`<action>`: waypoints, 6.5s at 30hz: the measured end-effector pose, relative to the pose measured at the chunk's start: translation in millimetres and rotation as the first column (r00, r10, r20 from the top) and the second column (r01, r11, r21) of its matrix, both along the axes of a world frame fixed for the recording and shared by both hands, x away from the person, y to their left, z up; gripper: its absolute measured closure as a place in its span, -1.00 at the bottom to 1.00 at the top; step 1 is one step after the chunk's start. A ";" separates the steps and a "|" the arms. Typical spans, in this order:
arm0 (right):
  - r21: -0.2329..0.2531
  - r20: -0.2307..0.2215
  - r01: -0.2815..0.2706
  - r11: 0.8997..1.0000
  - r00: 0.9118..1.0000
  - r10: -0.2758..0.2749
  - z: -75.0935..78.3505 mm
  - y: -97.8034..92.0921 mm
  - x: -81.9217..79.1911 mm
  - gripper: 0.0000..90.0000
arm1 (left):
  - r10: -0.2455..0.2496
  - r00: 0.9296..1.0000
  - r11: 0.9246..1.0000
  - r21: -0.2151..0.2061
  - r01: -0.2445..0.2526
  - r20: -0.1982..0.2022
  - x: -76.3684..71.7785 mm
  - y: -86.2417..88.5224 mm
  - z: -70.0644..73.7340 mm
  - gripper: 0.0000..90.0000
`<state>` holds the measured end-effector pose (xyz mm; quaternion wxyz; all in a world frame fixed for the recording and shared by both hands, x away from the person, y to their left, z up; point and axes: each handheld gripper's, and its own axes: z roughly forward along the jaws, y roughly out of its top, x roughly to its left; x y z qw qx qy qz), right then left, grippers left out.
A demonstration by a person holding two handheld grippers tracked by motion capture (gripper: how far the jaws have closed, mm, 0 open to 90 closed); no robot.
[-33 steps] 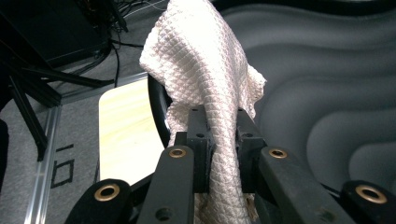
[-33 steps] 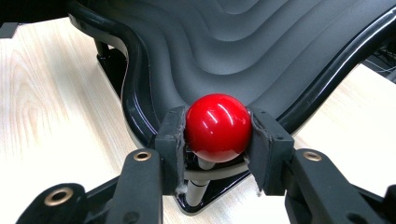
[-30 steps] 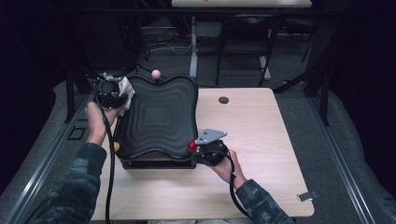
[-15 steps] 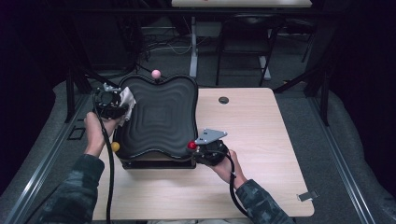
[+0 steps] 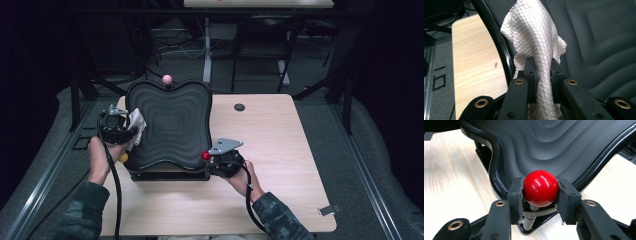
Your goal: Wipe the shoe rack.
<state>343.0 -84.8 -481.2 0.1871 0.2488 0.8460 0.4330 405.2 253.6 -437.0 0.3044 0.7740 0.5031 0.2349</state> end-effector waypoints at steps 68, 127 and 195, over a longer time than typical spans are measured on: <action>-0.007 0.001 -0.009 1.000 1.000 0.009 0.4 -0.5 1.0 0.34 | -0.094 0.987 0.991 0.078 0.105 -0.131 -24.2 -26.7 -7.3 0.78; -0.006 0.004 -0.007 1.000 1.000 0.007 0.1 -0.2 0.3 0.34 | 0.083 0.993 0.994 0.083 -0.075 -0.089 112.5 -26.8 66.7 0.78; -0.008 0.019 -0.008 1.000 1.000 0.008 -0.9 0.0 -0.3 0.34 | -0.133 0.986 0.991 0.006 0.135 -0.101 24.7 -51.1 13.7 0.79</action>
